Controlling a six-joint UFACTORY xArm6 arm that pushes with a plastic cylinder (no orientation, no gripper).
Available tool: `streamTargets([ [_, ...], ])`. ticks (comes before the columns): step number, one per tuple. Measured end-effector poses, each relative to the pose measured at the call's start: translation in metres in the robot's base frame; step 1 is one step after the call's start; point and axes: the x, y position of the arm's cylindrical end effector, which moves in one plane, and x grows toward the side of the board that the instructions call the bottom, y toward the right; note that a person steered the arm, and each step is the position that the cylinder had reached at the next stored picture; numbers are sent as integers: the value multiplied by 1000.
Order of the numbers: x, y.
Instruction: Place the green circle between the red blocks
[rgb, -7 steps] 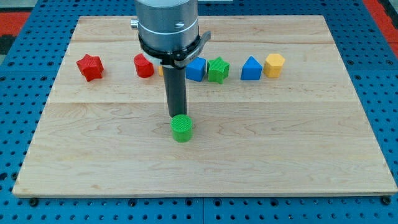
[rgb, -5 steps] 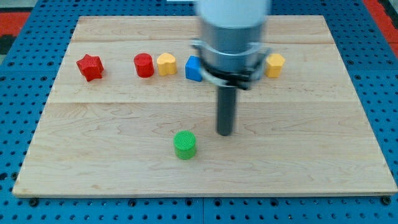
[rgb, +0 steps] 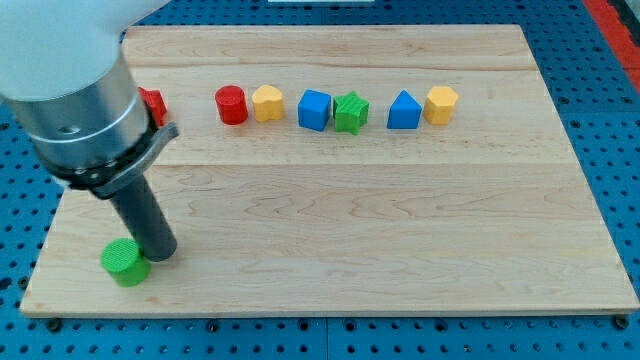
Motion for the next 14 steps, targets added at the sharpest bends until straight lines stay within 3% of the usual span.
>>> streamTargets([
  [1,34,46],
  [2,56,-5],
  [3,-4,-31],
  [4,-21,-18],
  [5,14,-22],
  [7,-38,-59],
  [8,-20,-87],
  [9,-51,-93],
  [12,-170,17],
  [13,-175,21],
  [14,-153,68],
])
